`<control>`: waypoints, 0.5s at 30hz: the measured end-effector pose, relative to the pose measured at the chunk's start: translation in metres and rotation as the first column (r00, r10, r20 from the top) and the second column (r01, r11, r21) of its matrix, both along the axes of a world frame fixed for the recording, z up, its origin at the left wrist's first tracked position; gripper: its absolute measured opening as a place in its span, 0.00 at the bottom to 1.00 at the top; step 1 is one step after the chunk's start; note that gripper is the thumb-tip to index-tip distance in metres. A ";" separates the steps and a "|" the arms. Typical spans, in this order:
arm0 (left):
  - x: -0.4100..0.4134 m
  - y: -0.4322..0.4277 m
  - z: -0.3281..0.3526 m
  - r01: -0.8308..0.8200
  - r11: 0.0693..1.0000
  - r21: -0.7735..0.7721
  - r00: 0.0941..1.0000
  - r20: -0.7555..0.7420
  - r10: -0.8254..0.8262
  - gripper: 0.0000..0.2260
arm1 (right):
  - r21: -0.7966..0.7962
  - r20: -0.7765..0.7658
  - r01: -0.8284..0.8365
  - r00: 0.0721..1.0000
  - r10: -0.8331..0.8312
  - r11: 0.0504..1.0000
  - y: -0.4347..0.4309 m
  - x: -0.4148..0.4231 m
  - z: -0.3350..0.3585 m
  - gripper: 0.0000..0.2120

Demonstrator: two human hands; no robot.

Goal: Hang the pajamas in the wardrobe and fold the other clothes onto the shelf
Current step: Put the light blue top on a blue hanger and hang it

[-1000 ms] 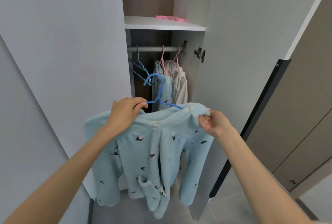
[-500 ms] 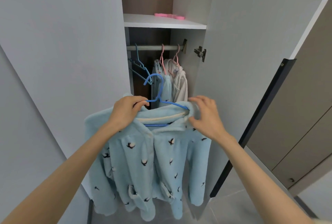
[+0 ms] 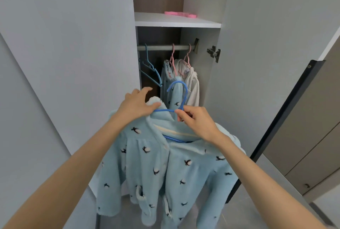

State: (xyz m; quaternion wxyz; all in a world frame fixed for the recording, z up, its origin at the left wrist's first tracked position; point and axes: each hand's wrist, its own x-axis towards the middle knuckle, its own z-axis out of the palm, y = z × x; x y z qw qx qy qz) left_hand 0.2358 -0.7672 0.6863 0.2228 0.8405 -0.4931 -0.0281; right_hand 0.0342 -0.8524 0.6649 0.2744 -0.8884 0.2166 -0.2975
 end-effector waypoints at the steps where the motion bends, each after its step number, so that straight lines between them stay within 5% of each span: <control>1: 0.003 -0.001 0.000 -0.072 0.991 0.112 0.997 0.020 0.070 0.25 | -0.034 -0.021 0.011 1.000 -0.011 0.999 0.000 0.001 0.002 0.17; 4: 0.005 -0.004 0.004 -0.125 0.957 0.261 0.988 0.116 0.097 0.15 | -0.136 -0.087 0.034 0.995 -0.046 0.990 0.000 0.003 0.003 0.17; 6: 0.006 -0.004 0.004 -0.097 0.970 0.224 0.991 0.109 0.074 0.13 | -0.178 -0.140 0.053 0.987 -0.079 0.983 -0.002 0.001 0.001 0.17; 9: 0.007 -0.004 0.003 -0.088 0.995 -0.056 0.957 -0.281 0.069 0.16 | -0.175 -0.205 0.106 0.969 -0.141 0.979 -0.010 -0.005 -0.007 0.18; 10: 0.007 -0.003 0.004 -0.131 0.979 -0.153 0.859 -0.510 0.035 0.15 | -0.157 -0.214 0.128 0.964 -0.160 0.979 -0.014 -0.008 -0.010 0.17; 12: 0.004 0.000 0.004 -0.247 0.948 -0.203 0.513 -0.857 -0.050 0.11 | -0.114 -0.221 0.172 0.956 -0.194 0.978 -0.020 -0.015 -0.014 0.18; 15: 0.000 0.000 0.001 -0.311 0.939 -0.148 0.001 -0.988 -0.155 0.06 | -0.055 -0.214 0.210 0.952 -0.217 0.976 -0.027 -0.024 -0.012 0.18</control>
